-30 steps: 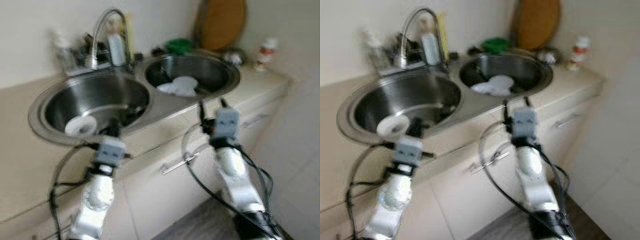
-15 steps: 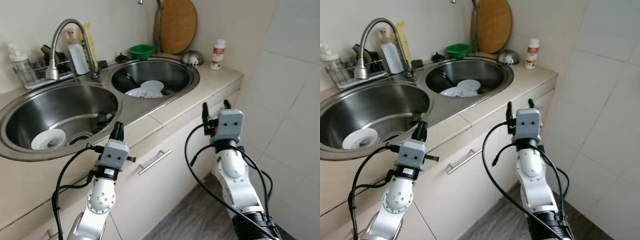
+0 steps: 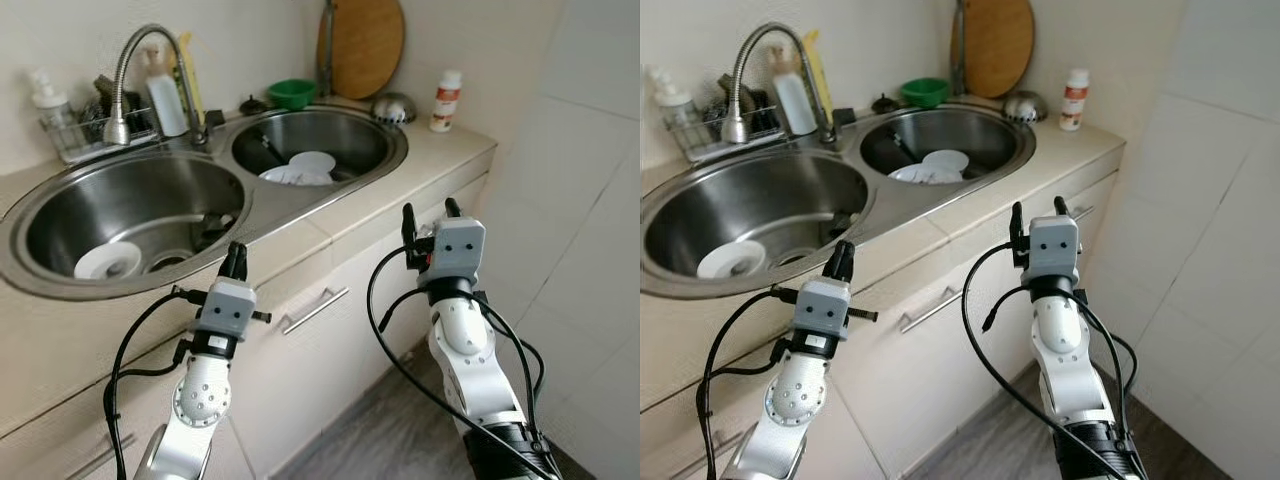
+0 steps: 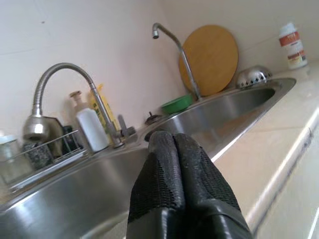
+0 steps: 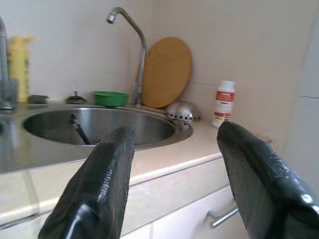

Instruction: Kitchen organization

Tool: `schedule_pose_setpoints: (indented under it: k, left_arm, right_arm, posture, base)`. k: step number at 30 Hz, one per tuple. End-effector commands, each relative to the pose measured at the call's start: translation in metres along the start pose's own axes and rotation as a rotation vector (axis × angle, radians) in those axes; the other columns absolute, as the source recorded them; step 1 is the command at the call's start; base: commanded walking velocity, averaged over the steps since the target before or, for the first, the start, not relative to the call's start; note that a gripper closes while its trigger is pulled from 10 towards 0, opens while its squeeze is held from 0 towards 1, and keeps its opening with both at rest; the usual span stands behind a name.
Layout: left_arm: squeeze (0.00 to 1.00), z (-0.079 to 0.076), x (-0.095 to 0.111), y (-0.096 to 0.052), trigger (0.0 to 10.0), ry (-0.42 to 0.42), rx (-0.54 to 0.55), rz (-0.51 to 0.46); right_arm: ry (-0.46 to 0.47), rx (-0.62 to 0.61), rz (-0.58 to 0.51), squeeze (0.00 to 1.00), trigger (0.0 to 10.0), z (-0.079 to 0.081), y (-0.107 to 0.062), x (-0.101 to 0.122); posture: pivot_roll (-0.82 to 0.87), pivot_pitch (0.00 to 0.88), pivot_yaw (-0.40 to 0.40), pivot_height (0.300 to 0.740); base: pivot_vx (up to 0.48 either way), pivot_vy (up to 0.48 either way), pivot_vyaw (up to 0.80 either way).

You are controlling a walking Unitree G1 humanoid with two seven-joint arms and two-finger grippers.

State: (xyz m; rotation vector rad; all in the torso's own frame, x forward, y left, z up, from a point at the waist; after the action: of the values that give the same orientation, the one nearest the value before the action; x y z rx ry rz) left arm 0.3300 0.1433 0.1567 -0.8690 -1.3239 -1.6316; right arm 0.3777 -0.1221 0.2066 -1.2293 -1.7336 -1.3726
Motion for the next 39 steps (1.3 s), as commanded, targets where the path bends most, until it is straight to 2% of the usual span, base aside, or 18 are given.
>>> schedule_pose_setpoints:
  k: [1, 39]
  left_arm:
    - [0.00, -0.0015, -0.0028, -0.0006, 10.0, -0.001, -0.005, 0.014]
    - [0.00, 0.0009, -0.0088, -0.0024, 10.0, -0.029, 0.009, 0.038]
  right_arm:
    - [0.004, -0.011, 0.016, 0.00, 10.0, -0.0037, 0.0002, -0.0032]
    - [-0.007, -0.013, 0.047, 0.00, 10.0, -0.0043, 0.0006, -0.0101]
  posture:
    - [-0.06, 0.000, 0.030, 0.740]
    - [-0.06, 0.000, 0.028, 0.740]
  base:
    - [-0.307, 0.000, -0.80]
    - [-0.007, 0.000, -0.80]
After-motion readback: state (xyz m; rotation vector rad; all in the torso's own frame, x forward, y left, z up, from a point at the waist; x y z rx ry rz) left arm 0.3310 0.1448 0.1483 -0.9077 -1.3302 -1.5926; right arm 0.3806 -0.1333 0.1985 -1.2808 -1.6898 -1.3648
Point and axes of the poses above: a point about 5 cm out from each wrist's last joint towards the gripper, its own y axis pointing out of the wrist towards the gripper, its own x axis along the axis of the wrist's last joint, z = x × y, the point moved 6 cm from there along y, pointing out of the wrist towards the gripper, and after that the axes turned 10 degrees about -y, right-handed, at the moved point
